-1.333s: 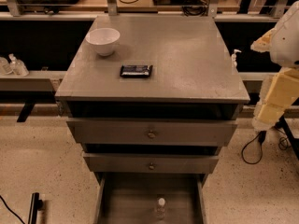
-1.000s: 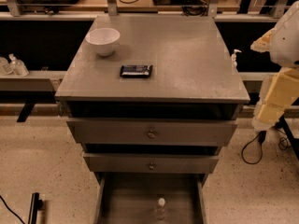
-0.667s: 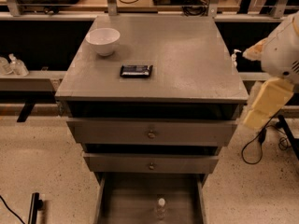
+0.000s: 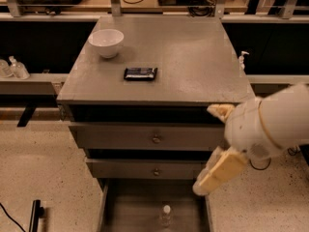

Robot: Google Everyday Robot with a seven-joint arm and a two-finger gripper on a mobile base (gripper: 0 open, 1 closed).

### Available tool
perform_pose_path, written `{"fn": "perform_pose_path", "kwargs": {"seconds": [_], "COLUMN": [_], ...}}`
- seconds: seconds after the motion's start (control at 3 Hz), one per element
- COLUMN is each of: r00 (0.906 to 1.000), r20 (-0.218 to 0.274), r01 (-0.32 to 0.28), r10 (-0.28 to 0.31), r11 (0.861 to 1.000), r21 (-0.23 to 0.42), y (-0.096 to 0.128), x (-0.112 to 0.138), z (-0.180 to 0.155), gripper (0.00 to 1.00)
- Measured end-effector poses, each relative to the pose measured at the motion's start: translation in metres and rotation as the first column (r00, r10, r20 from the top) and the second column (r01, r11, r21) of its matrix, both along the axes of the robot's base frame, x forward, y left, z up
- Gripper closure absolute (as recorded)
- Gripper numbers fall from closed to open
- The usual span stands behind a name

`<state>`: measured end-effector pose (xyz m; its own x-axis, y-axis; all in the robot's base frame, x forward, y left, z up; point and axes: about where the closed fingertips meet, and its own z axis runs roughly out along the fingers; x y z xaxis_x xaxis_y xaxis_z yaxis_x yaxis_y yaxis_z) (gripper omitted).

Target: Pick water bottle from bottom drawer and place on counter

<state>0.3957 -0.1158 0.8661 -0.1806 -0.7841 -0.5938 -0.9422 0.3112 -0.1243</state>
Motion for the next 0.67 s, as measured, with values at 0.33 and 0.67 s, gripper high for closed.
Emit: {"fn": "perform_pose_path", "kwargs": {"seconds": [0.33, 0.67], "r00": [0.9997, 0.9997], "r20": [0.020, 0.020], "r01": [-0.018, -0.018], "r10": [0.016, 0.016], "r11": [0.997, 0.997], "r21": [0.070, 0.070], "y": [0.0219, 0.0220], "x": [-0.0136, -0.0137], "z": [-0.0236, -0.0232], "gripper": [0.00, 0.00]}}
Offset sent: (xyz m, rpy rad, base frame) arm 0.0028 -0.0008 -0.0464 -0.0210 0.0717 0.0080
